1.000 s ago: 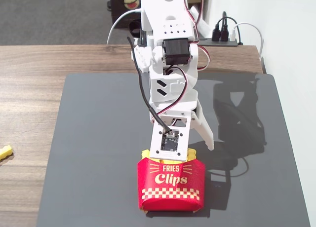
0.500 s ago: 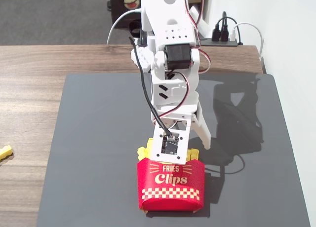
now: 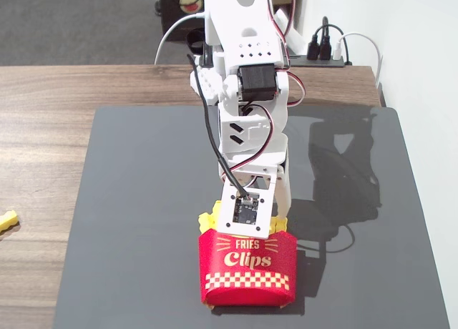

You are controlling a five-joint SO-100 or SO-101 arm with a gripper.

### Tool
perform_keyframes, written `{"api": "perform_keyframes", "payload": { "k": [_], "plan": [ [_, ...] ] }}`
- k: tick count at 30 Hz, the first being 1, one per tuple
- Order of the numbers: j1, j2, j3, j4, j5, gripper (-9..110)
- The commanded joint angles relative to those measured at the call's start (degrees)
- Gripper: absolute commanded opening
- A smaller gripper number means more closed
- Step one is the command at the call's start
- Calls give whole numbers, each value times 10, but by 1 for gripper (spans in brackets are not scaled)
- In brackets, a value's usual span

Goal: Grab a fry

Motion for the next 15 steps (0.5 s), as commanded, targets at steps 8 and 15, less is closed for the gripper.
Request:
{"api": "perform_keyframes", "payload": {
  "k": [8, 15],
  "plan": [
    [4, 1, -29, -13, 5, 9],
    [3, 0, -29, -16, 12, 1]
  ]
}}
